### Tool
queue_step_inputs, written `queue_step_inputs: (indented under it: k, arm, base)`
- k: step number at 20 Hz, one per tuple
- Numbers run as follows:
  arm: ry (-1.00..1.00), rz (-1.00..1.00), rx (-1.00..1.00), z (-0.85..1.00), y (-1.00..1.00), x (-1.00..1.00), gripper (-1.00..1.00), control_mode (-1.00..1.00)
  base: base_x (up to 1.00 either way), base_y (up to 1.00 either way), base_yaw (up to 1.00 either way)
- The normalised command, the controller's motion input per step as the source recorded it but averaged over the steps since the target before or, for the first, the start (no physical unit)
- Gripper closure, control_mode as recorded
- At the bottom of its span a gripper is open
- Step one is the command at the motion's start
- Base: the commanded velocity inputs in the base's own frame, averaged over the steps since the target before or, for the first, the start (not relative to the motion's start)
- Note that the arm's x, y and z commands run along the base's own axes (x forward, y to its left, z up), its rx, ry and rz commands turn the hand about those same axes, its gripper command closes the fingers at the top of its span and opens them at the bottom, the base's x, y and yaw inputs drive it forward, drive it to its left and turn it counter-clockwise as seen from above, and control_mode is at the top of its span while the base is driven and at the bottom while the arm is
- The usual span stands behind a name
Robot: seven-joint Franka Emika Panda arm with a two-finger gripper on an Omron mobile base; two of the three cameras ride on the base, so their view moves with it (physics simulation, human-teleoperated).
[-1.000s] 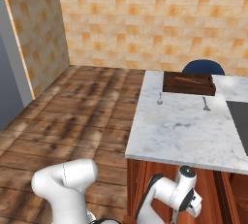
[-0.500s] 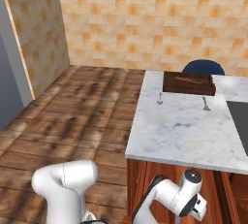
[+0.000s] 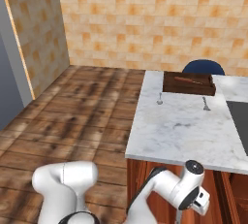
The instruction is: Take the tongs from the drawer on the right and place them on the dining counter next to the tray containing the hot dog.
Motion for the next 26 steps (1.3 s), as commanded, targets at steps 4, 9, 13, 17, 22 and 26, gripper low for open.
queue_step_inputs:
  k: [4, 9, 13, 17, 22, 26]
  arm:
    - [0.08, 0.0, 0.0, 0.79, -0.09, -0.03, 1.0, -1.0]
    - [0.04, 0.0, 0.02, 0.79, -0.01, 0.0, 1.0, -1.0]
    - [-0.04, 0.0, 0.04, 0.63, 0.1, 0.0, 1.0, -1.0]
    - [-0.14, 0.0, 0.06, 0.57, 0.29, 0.0, 1.0, -1.0]
    - [-0.02, 0.0, 0.04, 0.61, 0.49, 0.12, 1.0, -1.0]
    - [0.0, 0.0, 0.0, 0.46, 0.49, 0.09, 1.0, -1.0]
  base:
    - [0.0, 0.0, 0.0]
    - [0.0, 0.0, 0.0]
    - [0.0, 0.0, 0.0]
    - [0.0, 0.0, 0.0]
    - [0.0, 0.0, 0.0]
    - [0.0, 0.0, 0.0]
